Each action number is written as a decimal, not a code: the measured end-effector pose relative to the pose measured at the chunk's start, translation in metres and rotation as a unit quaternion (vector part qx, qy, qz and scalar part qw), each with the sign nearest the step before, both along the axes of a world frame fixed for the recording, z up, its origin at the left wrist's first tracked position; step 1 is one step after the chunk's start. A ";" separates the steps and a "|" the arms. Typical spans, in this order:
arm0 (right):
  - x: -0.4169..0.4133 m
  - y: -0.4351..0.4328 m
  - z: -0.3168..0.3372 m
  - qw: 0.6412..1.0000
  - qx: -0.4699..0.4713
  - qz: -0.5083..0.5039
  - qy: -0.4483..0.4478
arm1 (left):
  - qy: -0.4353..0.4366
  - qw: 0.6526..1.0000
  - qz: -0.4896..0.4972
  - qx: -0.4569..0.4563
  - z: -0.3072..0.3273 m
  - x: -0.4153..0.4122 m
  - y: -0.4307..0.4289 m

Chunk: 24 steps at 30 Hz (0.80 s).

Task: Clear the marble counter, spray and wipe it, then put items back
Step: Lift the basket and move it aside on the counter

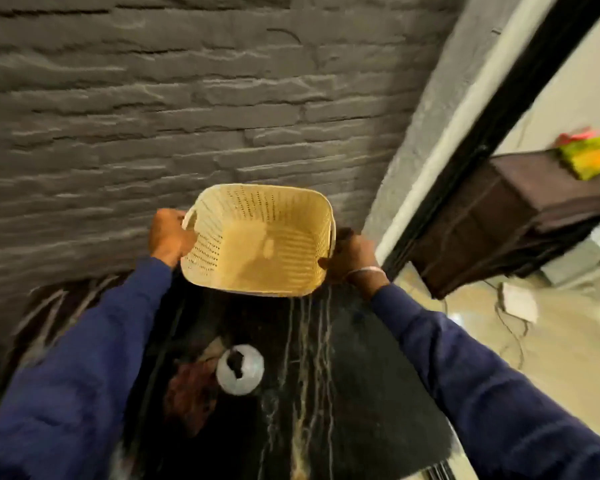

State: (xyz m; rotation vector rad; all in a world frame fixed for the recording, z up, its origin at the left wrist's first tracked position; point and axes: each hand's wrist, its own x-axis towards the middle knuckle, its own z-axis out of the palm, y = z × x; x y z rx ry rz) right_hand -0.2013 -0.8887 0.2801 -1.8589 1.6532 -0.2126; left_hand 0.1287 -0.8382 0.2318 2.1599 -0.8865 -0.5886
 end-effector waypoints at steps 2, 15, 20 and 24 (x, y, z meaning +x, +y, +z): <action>-0.045 0.012 -0.010 0.993 0.059 -0.073 -0.072 | -0.020 0.996 -0.086 0.028 -0.010 -0.031 -0.057; -0.140 0.099 -0.109 0.839 0.272 -0.364 -0.298 | -0.133 0.894 -0.411 0.115 -0.042 -0.249 -0.166; -0.140 0.109 -0.112 0.810 0.283 -0.374 -0.353 | -0.126 0.891 -0.421 0.110 -0.053 -0.266 -0.175; -0.146 0.110 -0.100 0.810 0.303 -0.361 -0.348 | -0.120 0.896 -0.417 0.093 -0.060 -0.271 -0.171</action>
